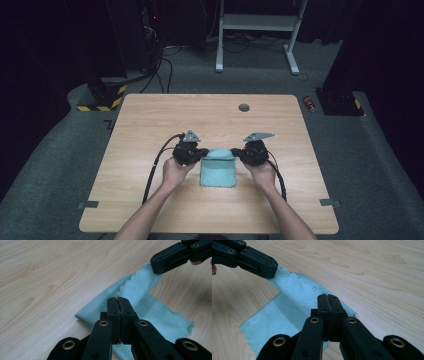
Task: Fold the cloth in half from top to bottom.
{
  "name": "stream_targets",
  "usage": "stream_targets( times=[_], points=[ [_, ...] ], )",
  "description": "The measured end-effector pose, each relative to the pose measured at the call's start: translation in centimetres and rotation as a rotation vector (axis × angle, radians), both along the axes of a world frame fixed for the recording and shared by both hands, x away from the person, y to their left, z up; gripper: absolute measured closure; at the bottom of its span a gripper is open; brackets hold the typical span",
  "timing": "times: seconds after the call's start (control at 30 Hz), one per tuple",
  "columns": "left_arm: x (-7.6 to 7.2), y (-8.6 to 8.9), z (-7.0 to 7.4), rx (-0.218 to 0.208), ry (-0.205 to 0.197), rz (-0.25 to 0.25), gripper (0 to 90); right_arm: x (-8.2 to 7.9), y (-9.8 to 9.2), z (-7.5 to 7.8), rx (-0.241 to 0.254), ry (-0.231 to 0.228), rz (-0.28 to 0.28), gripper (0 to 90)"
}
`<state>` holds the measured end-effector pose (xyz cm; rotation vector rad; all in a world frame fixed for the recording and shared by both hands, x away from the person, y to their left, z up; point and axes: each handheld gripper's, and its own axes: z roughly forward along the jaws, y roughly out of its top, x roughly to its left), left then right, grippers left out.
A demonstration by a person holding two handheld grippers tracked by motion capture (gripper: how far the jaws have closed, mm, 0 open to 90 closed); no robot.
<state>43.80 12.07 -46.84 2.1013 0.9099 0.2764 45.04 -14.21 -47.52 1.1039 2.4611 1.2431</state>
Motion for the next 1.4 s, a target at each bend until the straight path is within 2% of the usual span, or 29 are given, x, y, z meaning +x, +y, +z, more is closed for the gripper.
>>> stream_targets(
  times=[0.4, 0.83, 0.93, 1.4],
  points=[
    [-0.5, 0.1, -0.1, -0.001, -0.01, -0.006, 88.6, -0.6, -0.1, -0.1, 0.004, -0.005, 0.016, 89.9],
    [-1.1, 0.4, -0.4, -0.026, -0.004, -0.014, 88.6, -1.3, -0.2, -0.3, 0.011, -0.005, 0.02, 89.9],
    [-1.3, 0.3, -0.5, -0.002, -0.018, -0.031, 88.6, -1.5, -0.2, -0.4, 0.007, -0.005, 0.023, 89.9],
    [-2.4, 0.4, -0.6, -0.031, -0.009, -0.044, 88.6, -2.3, -0.6, -0.6, 0.022, -0.002, 0.035, 89.9]
  ],
)
